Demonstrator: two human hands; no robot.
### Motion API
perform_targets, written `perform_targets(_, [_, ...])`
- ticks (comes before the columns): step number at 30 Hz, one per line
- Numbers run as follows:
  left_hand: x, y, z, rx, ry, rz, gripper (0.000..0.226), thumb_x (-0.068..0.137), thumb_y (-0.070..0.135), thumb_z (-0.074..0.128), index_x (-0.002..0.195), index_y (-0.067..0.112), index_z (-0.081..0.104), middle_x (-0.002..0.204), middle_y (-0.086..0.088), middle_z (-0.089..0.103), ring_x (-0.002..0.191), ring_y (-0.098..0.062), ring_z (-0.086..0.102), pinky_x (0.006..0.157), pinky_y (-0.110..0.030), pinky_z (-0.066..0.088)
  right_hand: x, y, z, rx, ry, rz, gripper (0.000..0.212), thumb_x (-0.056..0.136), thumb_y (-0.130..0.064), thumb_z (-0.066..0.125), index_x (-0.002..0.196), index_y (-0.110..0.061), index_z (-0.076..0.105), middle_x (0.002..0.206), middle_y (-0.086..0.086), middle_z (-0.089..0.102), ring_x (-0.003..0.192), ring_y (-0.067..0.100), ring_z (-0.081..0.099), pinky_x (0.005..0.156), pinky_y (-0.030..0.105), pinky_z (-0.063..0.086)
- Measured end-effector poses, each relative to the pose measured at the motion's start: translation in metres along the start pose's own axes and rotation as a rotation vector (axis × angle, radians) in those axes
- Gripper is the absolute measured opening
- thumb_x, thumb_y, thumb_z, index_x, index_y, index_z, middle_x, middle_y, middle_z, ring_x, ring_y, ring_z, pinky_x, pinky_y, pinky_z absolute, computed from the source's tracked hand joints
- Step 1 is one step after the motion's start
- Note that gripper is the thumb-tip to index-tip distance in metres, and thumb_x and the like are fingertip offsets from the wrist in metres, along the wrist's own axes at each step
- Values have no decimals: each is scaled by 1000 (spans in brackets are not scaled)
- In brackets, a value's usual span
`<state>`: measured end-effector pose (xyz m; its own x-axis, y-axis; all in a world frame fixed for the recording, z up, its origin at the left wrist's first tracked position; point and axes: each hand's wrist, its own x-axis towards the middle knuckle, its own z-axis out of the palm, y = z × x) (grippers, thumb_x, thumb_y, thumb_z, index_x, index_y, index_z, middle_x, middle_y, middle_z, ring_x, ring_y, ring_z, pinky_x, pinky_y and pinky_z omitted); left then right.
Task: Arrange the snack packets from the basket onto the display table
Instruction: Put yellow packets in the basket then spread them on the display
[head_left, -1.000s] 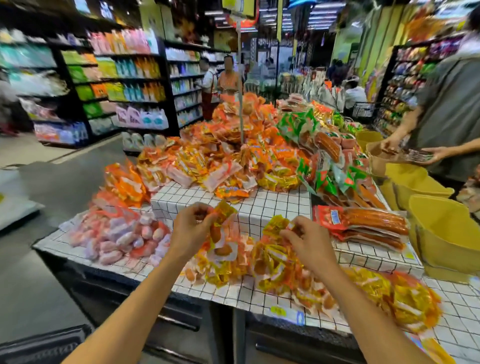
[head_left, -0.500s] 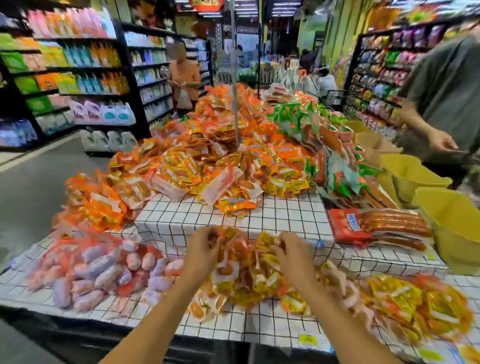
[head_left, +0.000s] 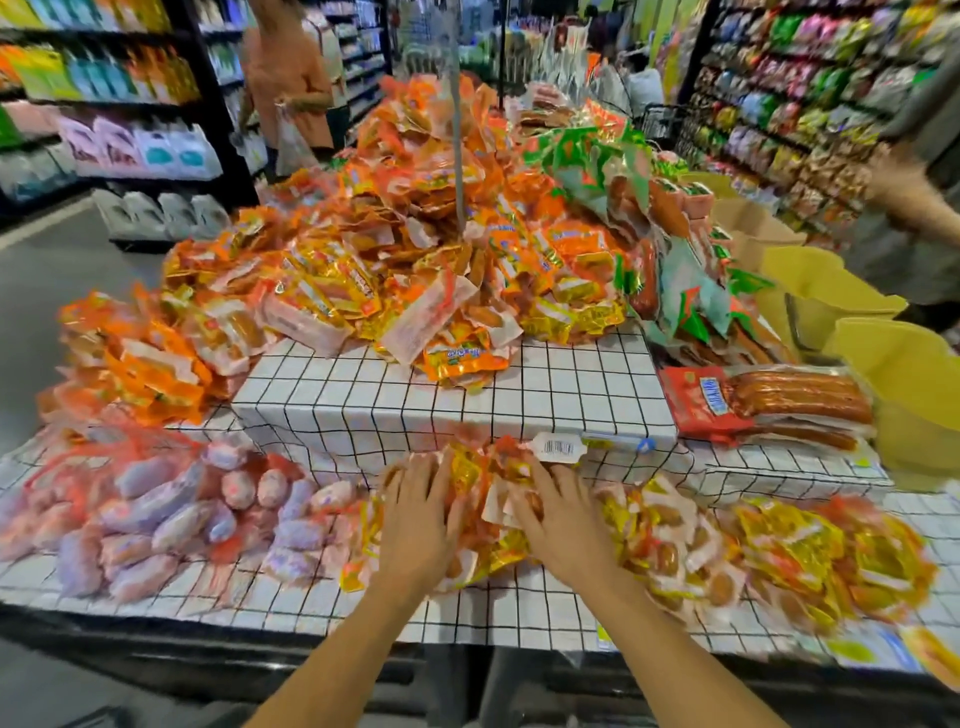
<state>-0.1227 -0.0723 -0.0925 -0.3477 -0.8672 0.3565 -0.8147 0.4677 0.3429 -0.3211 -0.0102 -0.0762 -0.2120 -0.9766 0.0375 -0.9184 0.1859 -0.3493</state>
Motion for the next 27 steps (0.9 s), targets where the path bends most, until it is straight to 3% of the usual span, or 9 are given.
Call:
perform_targets(4, [4, -12, 9, 3, -76, -6, 57, 100, 48, 28, 151, 22, 35, 145, -4, 47, 138, -26, 36, 116, -44, 24, 6, 1, 4, 11, -63, 53, 93, 78, -82, -10, 154, -36, 19, 155, 8, 28, 145, 32, 22, 117, 52, 26])
perform_targets(10, [9, -20, 16, 11, -130, -17, 60, 100, 54, 23, 154, 29, 24, 142, -2, 48, 138, -25, 35, 114, -45, 27, 10, -1, 8, 29, -143, 99, 82, 87, -74, 7, 156, -31, 15, 161, 9, 15, 148, 34, 12, 120, 52, 17])
perform_targets(16, [9, -17, 13, 10, -150, -28, 60, 99, 55, 21, 152, 27, 29, 140, -4, 49, 135, -26, 37, 113, -46, 29, 10, -2, 3, 24, -204, 108, 73, 95, -70, 15, 157, -32, 12, 163, 6, 12, 149, 31, 11, 120, 53, 14])
perform_targets(18, [8, -16, 10, 1, -158, -32, 62, 98, 57, 20, 150, 26, 33, 139, -3, 49, 133, -27, 39, 112, -46, 29, 11, -1, -3, -9, -226, 92, 72, 95, -70, 16, 157, -33, 11, 162, 6, 16, 148, 32, 16, 119, 54, 17])
perform_targets(21, [9, -14, 1, -37, -175, -43, 63, 96, 58, 23, 148, 25, 36, 131, -2, 51, 124, -27, 44, 107, -46, 34, 11, 1, -16, -48, -182, 52, 72, 96, -69, 24, 155, -28, 20, 156, 8, 33, 141, 32, 32, 112, 50, 33])
perform_targets(24, [10, -12, -8, -91, -187, -62, 61, 93, 57, 36, 143, 23, 44, 128, -2, 53, 118, -26, 46, 102, -43, 38, 10, 6, -28, -75, -127, 34, 67, 97, -64, 32, 150, -24, 34, 145, 6, 48, 131, 28, 46, 100, 43, 46])
perform_targets(27, [10, -10, -15, -88, -218, -79, 53, 92, 52, 51, 132, 17, 52, 127, -4, 55, 118, -26, 48, 99, -40, 39, 4, 9, -37, -34, -112, 33, 66, 96, -61, 39, 150, -24, 37, 145, 2, 49, 131, 24, 48, 97, 42, 48])
